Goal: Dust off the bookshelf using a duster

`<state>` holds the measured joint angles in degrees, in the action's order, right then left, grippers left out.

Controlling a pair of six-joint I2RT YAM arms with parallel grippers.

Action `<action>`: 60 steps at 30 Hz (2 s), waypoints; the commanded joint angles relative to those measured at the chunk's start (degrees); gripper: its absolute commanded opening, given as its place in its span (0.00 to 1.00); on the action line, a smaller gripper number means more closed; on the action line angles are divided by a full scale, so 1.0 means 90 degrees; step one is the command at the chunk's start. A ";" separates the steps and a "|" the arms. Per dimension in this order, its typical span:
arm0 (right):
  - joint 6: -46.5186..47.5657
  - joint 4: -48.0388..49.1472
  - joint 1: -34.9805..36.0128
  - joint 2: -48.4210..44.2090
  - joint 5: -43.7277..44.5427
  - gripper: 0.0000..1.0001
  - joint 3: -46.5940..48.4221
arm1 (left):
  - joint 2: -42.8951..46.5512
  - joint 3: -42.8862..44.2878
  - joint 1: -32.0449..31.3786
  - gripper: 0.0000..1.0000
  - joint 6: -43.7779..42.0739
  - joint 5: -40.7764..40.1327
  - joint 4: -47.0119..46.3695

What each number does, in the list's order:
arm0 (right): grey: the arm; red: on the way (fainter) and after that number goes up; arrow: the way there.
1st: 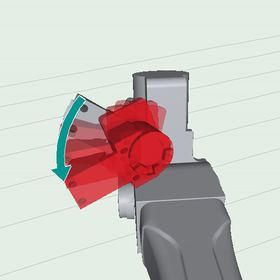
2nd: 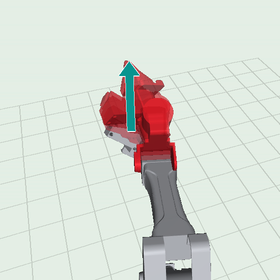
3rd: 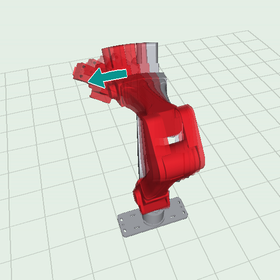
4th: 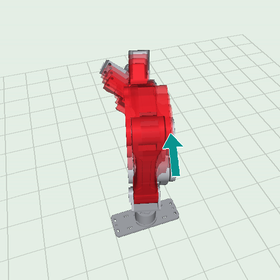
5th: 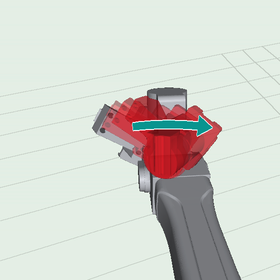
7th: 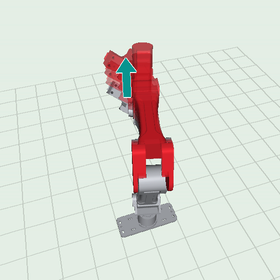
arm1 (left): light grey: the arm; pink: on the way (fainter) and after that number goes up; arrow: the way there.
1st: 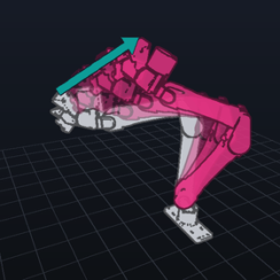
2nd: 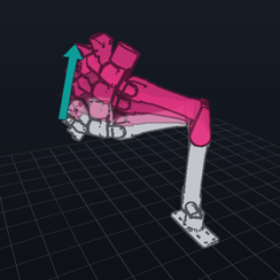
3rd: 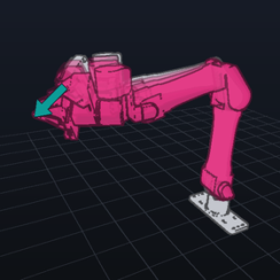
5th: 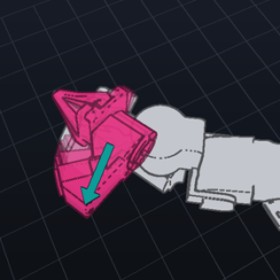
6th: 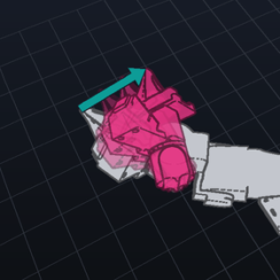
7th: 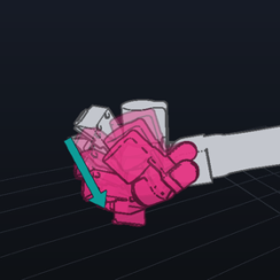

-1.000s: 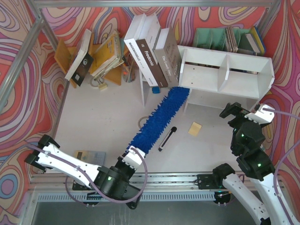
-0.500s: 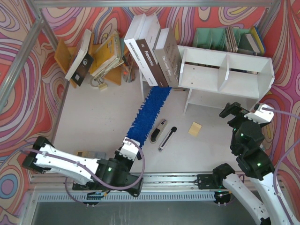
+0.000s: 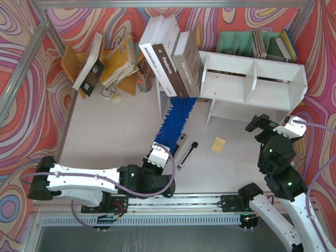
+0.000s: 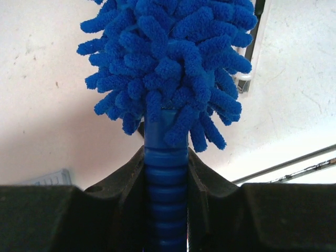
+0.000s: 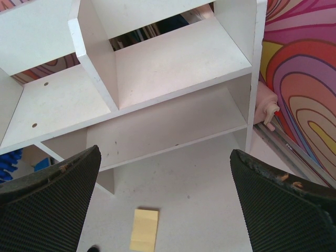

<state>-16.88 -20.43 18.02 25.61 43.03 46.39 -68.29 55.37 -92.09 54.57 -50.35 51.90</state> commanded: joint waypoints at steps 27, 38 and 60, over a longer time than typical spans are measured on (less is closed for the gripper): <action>0.0030 0.0082 -0.0002 -0.0038 0.0044 0.99 0.0008 | 0.1078 -0.0486 0.1676 0.00 -0.1052 0.0312 -0.0712; 0.0031 0.0082 0.0000 -0.0047 0.0063 0.99 0.0007 | 0.0709 -0.1138 0.2153 0.00 -0.0504 0.1000 -0.1050; 0.0043 0.0074 -0.0001 -0.0090 0.0071 0.99 -0.0004 | 0.1428 -0.0464 0.2371 0.00 -0.1332 0.0610 -0.0779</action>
<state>-16.91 -20.43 18.02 25.54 43.03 46.39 -59.40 48.07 -71.57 43.88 -36.49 42.46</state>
